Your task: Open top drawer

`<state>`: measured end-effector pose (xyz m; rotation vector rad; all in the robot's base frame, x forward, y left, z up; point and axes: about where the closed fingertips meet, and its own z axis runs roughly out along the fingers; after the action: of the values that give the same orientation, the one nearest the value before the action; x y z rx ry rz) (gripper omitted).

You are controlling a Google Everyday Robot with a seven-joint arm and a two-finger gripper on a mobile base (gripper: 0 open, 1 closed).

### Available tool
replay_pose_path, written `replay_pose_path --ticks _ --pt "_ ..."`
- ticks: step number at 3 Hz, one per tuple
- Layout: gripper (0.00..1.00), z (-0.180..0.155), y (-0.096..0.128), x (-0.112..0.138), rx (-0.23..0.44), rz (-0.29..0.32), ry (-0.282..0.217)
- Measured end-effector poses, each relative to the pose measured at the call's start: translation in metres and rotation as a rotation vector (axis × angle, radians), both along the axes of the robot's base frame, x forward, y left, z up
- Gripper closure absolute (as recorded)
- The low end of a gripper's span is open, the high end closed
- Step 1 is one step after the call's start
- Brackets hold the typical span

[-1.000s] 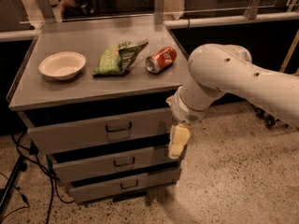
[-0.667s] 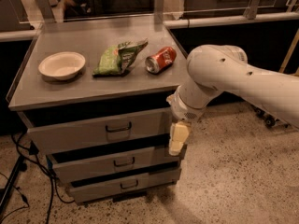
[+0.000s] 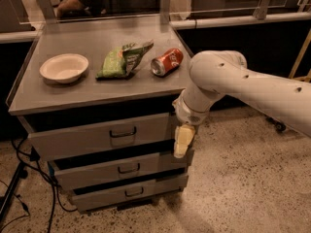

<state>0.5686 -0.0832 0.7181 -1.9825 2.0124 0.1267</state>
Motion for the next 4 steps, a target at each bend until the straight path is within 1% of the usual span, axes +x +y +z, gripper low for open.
replay_pose_path --ticks 1,2,3,4 --pt "0.0 -0.012 0.002 0.016 -0.002 0.006 0.003" --pt "0.0 -0.036 0.001 0.025 0.006 0.008 0.012" --pt "0.0 -0.045 -0.002 0.033 -0.008 0.02 0.009" --pt "0.0 -0.043 -0.008 0.044 -0.033 0.035 -0.005"
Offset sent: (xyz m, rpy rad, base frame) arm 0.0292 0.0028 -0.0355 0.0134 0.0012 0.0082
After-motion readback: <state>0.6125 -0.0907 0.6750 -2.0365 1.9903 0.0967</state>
